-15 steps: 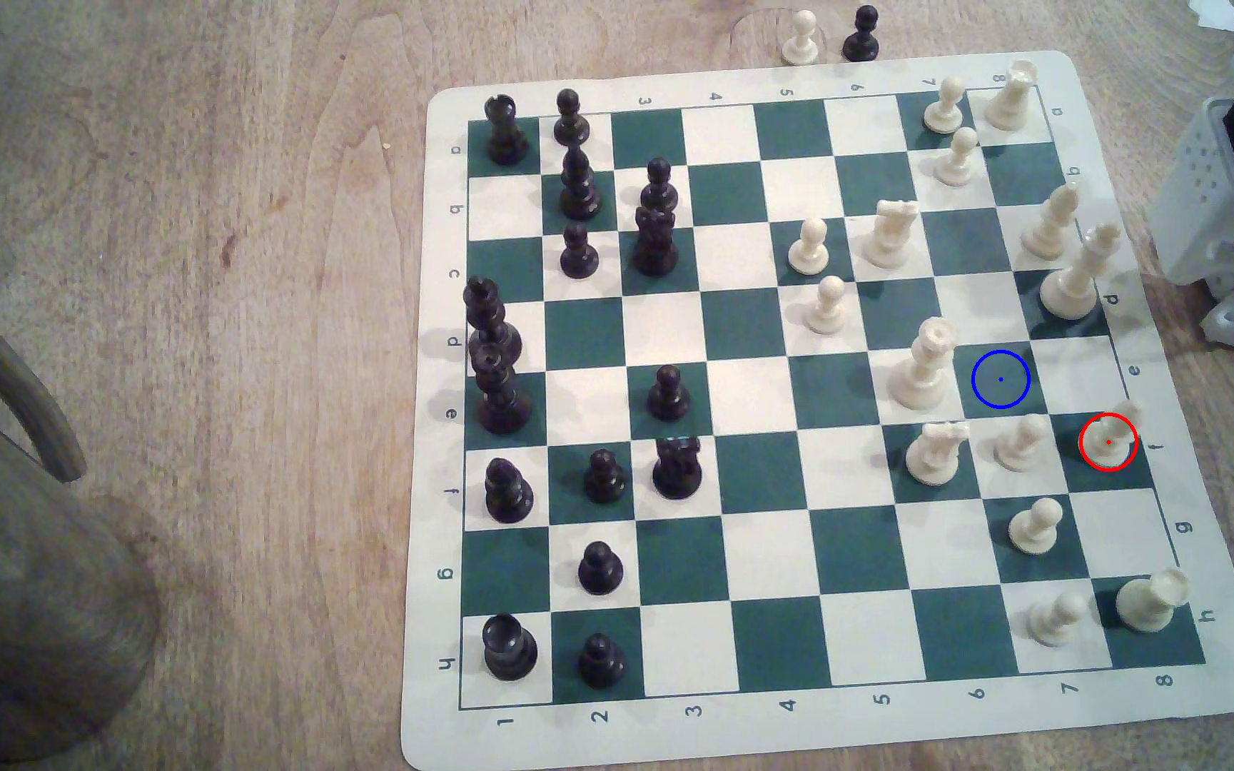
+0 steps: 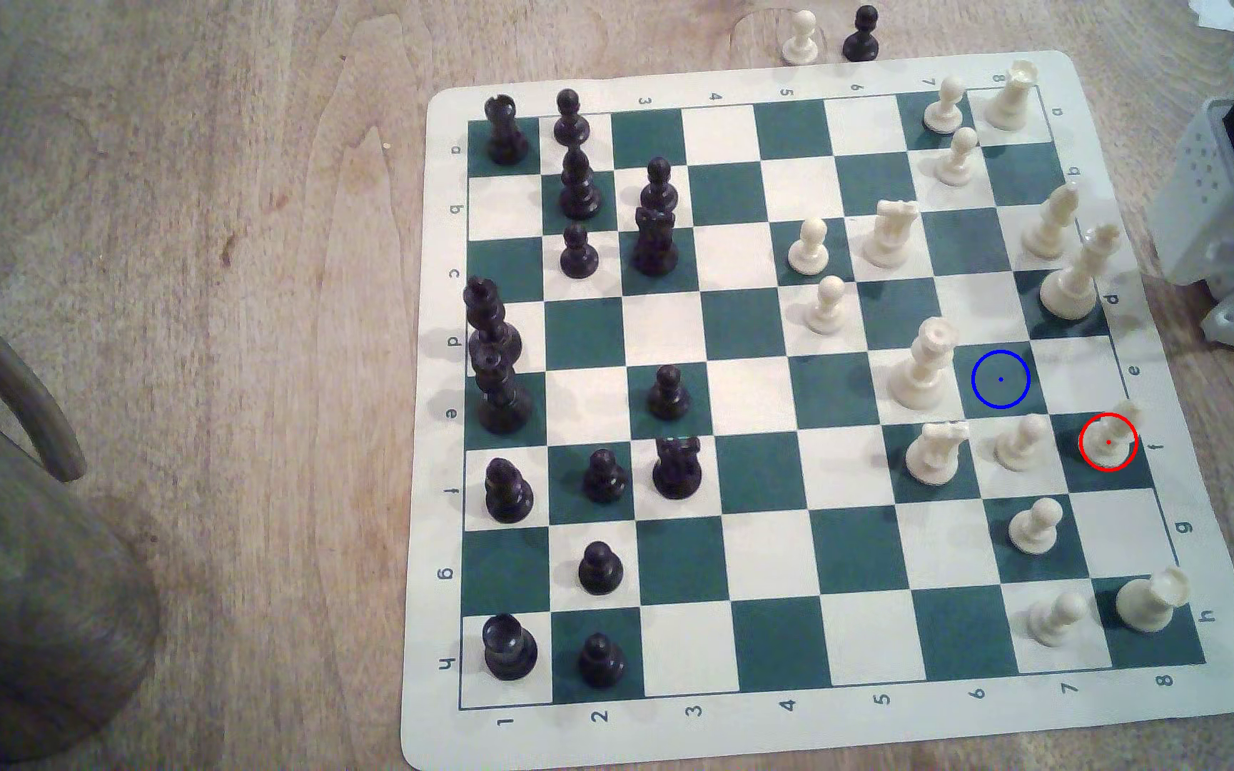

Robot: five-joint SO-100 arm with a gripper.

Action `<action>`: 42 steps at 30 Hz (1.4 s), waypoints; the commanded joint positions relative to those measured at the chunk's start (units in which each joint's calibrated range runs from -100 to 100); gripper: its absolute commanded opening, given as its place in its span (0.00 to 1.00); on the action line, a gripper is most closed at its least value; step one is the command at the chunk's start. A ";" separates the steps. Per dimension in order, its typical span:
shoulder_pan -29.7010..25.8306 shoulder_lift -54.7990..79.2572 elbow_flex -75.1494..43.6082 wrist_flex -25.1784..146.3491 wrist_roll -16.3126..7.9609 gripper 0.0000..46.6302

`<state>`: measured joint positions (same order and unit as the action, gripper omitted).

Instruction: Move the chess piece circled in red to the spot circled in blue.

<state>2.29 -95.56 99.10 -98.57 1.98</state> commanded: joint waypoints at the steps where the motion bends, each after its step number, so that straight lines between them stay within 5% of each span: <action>1: -0.37 -0.28 0.90 -1.19 0.20 0.00; 13: -0.37 -0.28 0.90 -0.12 0.15 0.00; 15: -1.39 -0.28 0.90 6.10 -3.27 0.00; 18: -1.15 -0.28 0.90 13.39 -3.03 0.00; 25: -1.07 -0.28 0.90 49.67 -2.93 0.00; 27: 0.65 -0.28 0.90 60.56 1.66 0.00; 29: 0.73 -0.28 0.90 74.24 3.47 0.00; 35: -0.45 -0.20 -4.99 101.10 1.37 0.00; 39: -2.48 0.23 -18.23 127.56 1.32 0.00; 42: -6.00 6.43 -32.73 145.99 -1.27 0.00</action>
<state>-0.37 -94.30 85.90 24.78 2.95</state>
